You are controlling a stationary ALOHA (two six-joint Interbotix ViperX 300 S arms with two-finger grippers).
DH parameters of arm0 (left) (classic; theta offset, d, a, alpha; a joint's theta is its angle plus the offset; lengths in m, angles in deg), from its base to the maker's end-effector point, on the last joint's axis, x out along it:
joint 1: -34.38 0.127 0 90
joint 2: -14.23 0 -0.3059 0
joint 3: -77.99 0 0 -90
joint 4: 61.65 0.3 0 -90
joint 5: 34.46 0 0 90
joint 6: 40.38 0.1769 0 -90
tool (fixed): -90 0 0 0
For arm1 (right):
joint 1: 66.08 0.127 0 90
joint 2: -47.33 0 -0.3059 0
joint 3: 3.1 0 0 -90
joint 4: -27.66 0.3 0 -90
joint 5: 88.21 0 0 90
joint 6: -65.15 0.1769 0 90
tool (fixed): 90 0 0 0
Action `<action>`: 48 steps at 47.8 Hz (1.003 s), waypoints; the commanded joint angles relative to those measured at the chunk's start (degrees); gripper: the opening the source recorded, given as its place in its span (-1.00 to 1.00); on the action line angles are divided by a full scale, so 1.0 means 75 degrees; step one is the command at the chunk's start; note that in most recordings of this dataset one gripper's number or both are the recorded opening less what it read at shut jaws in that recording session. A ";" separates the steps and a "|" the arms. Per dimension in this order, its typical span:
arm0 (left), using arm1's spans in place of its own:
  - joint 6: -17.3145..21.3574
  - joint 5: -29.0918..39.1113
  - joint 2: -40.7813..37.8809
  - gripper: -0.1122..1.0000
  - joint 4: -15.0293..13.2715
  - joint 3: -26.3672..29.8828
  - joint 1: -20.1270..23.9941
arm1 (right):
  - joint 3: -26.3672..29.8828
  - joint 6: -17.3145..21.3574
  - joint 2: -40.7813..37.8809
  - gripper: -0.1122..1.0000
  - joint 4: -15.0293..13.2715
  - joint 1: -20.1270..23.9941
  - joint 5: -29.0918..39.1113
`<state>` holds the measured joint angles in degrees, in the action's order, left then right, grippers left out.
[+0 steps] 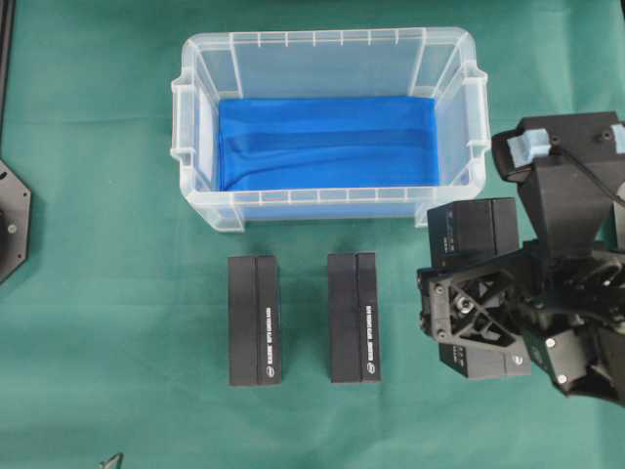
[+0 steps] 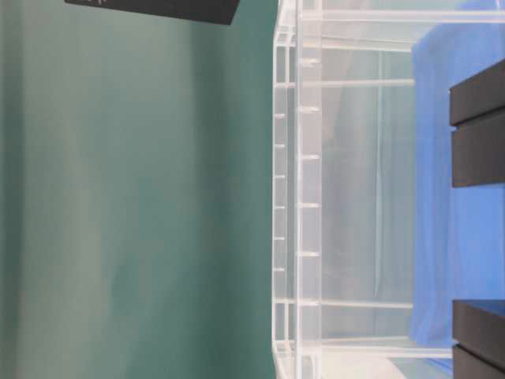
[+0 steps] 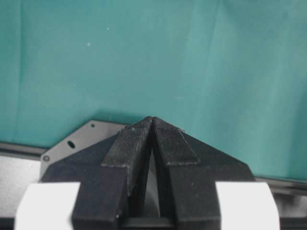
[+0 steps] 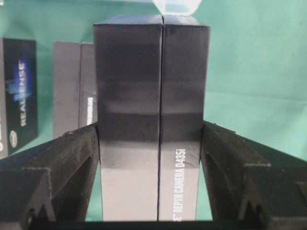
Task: Take the box out of the case with the right arm.
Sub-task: 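Carry the box forward and lower it right of the middle box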
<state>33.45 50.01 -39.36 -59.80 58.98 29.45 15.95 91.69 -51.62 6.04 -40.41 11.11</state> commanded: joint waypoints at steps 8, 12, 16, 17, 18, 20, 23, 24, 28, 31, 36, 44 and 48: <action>0.0000 -0.0035 -0.0035 -0.80 0.0012 0.0070 0.0035 | 0.0129 0.0012 0.0129 0.36 -0.0023 0.0012 0.0023; 0.0000 -0.0035 -0.0035 -0.80 0.0012 0.0070 0.0035 | 0.0070 0.0047 0.0094 0.36 0.0012 0.0012 0.0012; -0.0012 -0.0035 -0.0047 -0.80 0.0012 0.0082 0.0023 | -0.0047 0.0082 0.0035 0.36 0.0117 0.0000 -0.0047; -0.0012 -0.0035 -0.0035 -0.80 0.0012 0.0070 0.0035 | -0.0094 0.0082 0.0035 0.36 0.0152 0.0000 -0.0059; -0.0012 -0.0035 -0.0035 -0.80 0.0012 0.0070 0.0035 | -0.0129 0.0105 0.0023 0.36 0.0199 0.0000 -0.0094; -0.0012 -0.0035 -0.0035 -0.80 0.0012 0.0082 0.0035 | -0.0246 0.0141 0.0000 0.36 0.0293 0.0000 -0.0176; -0.0012 -0.0035 -0.0035 -0.80 0.0012 0.0070 0.0023 | -0.0492 0.0270 -0.0023 0.36 0.0434 0.0000 -0.0398; -0.0012 -0.0035 -0.0035 -0.80 0.0012 0.0070 0.0035 | -0.0574 0.0328 -0.0023 0.36 0.0457 0.0000 -0.0492; -0.0012 -0.0035 -0.0047 -0.80 0.0012 0.0070 0.0035 | -0.0926 0.0527 -0.0035 0.36 0.0539 0.0000 -0.0961; -0.0012 -0.0035 -0.0047 -0.80 0.0012 0.0070 0.0035 | -0.1207 0.0680 -0.0035 0.36 0.0562 0.0000 -0.1359; -0.0012 -0.0035 -0.0082 -0.80 0.0012 0.0070 0.0023 | -0.1723 0.0961 -0.0047 0.36 0.0680 0.0000 -0.2027; 0.0000 -0.0035 -0.0141 -0.80 0.0012 0.0070 0.0035 | -0.2379 0.1266 -0.0082 0.36 0.0937 -0.0012 -0.2578; 0.0000 -0.0059 -0.0141 -0.80 0.0012 0.0070 0.0035 | -0.2637 0.1313 -0.0129 0.36 0.1020 0.0000 -0.2707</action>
<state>33.45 50.01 -40.15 -59.80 58.98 29.45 -3.12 101.36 -53.11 13.25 -40.41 -8.32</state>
